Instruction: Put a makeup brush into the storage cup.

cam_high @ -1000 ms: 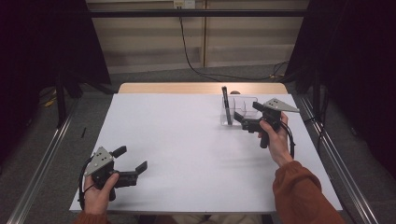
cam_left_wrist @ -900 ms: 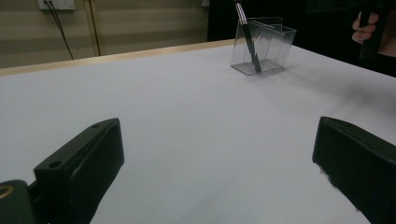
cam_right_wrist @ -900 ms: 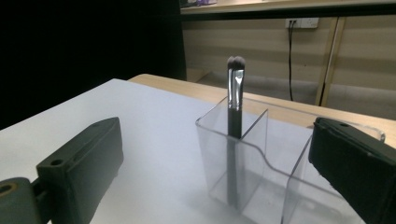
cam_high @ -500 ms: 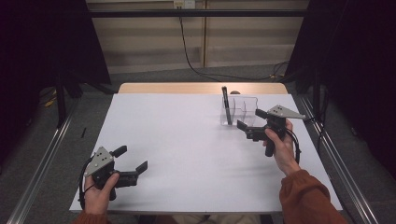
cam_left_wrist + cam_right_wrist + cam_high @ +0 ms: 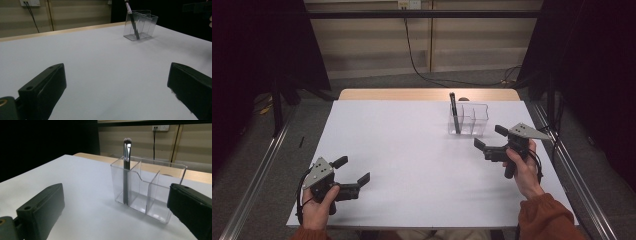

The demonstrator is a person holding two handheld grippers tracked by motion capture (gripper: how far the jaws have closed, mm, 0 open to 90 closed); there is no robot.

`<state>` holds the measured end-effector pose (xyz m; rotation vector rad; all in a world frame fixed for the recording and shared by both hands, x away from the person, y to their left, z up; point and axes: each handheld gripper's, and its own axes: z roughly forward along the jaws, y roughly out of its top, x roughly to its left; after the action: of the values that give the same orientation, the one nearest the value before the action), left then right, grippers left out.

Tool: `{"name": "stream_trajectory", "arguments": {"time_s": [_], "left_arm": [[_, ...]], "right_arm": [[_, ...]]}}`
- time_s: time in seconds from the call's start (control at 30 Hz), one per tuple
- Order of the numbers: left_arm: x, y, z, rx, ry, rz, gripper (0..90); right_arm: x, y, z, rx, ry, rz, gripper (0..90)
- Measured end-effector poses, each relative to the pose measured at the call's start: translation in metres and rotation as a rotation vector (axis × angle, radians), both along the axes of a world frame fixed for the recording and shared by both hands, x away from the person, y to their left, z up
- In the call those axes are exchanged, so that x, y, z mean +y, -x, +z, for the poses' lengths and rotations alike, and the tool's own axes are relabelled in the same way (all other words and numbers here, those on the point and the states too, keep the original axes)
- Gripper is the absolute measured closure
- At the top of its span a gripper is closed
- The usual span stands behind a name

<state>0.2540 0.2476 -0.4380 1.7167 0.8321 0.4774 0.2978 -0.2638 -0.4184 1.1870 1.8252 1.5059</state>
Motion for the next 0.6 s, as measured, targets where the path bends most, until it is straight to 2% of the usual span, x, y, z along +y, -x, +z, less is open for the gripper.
{"name": "stream_trajectory", "arguments": {"time_s": [0.1,0.3,0.5,0.6], "left_arm": [[0.000,0.000,0.000,0.001,0.003,0.001,2.1],[0.001,0.000,0.000,-0.005,0.002,0.007,2.1],[0.000,0.001,0.000,-0.008,0.002,0.003,2.1],[0.000,0.001,0.000,-0.009,0.002,0.003,2.1]], "right_arm": [[-0.002,0.006,-0.002,0.009,0.008,0.007,0.4],[-0.007,0.022,-0.001,-0.009,0.001,-0.013,0.9],[-0.018,0.035,-0.006,-0.011,0.015,-0.043,0.9],[-0.022,0.042,-0.009,-0.018,0.037,-0.054,1.1]]}}
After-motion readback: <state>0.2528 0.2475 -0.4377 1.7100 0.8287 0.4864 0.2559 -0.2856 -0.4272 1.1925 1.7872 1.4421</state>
